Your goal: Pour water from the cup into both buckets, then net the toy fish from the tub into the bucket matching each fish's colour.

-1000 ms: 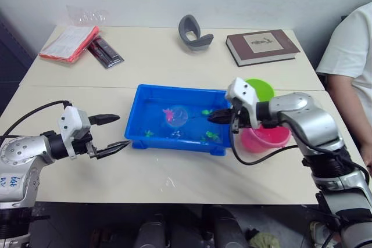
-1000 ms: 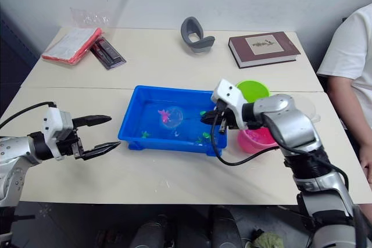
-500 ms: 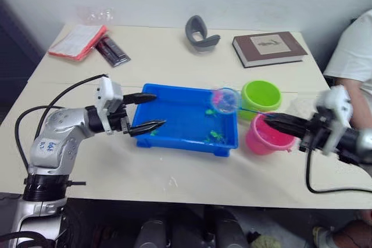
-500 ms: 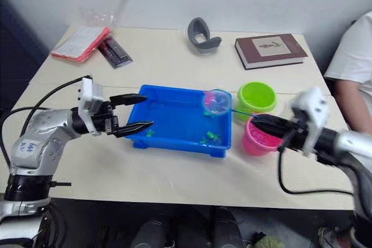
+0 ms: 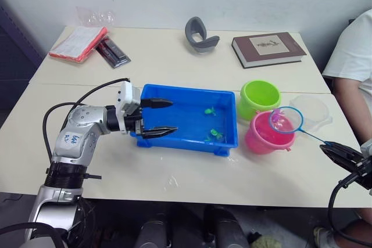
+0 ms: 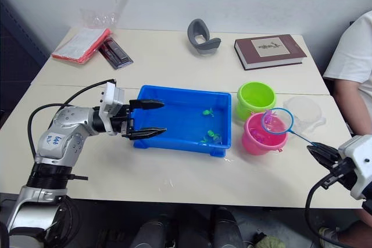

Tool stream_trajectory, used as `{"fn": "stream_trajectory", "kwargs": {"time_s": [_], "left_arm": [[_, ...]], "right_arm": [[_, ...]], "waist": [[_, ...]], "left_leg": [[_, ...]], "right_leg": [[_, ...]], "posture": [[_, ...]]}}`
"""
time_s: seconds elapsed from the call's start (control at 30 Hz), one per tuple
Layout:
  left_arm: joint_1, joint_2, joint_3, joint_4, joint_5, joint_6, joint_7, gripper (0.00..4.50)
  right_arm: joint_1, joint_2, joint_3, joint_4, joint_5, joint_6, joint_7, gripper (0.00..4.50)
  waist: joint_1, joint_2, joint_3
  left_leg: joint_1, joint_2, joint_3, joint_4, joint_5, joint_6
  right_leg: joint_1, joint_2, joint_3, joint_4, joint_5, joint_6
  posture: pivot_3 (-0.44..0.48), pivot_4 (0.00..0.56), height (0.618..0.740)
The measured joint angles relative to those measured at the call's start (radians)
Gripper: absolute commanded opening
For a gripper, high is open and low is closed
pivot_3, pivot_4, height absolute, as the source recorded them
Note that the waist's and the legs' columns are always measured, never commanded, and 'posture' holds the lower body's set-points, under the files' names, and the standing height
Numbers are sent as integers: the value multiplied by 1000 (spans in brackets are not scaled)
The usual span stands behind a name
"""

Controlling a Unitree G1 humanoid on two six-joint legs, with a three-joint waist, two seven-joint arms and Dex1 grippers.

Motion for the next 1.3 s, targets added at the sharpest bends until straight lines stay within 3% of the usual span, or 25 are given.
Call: {"fn": "stream_trajectory", "kwargs": {"time_s": [0.17, 0.37, 0.47, 0.7, 0.9, 1.3], "left_arm": [[-4, -6, 0, 13, 2, -1, -1, 4412], [11, 0, 1, 24, 12, -17, -5, 4412], [18, 0, 2, 27, 12, -23, -5, 4412], [37, 0, 8, 27, 12, -35, -3, 4412], [50, -1, 9, 26, 12, -39, 2, 4412], [60, -16, 13, 23, 11, -46, 8, 4412]], "right_arm": [[68, 27, 70, 103, -241, -402, -63, 0], [70, -36, 65, 277, -600, -871, -288, 0], [69, -57, 51, 328, -727, -1009, -404, 0], [82, -107, 51, 398, -797, -1165, -512, 0], [75, -142, 51, 426, -846, -1224, -572, 0], [37, -137, 75, 389, -899, -1136, -619, 0]], "waist": [[1, 0, 0], [-3, 0, 0], [-5, 0, 0], [-14, 0, 0], [-25, 0, 0], [-25, 0, 0]], "left_leg": [[0, -1, 0, 0, 0, 0], [2, 0, 3, 0, 0, 0], [3, 1, 3, 0, 0, -1], [5, 1, 3, -1, 0, -1], [14, 2, 1, -2, -1, -1], [14, 2, 1, -2, -1, -1]], "right_leg": [[0, 0, 1, 0, 0, 0], [0, 0, 4, -3, 0, 1], [0, 1, 5, -3, 0, 0], [2, 0, 6, -3, 0, 0], [14, 0, 8, -7, 0, -1], [14, -1, 10, -6, 0, -1]], "posture": [[0, 150, 740], [0, 150, 740], [0, 150, 740], [0, 150, 740], [0, 150, 740], [0, 150, 740]]}}
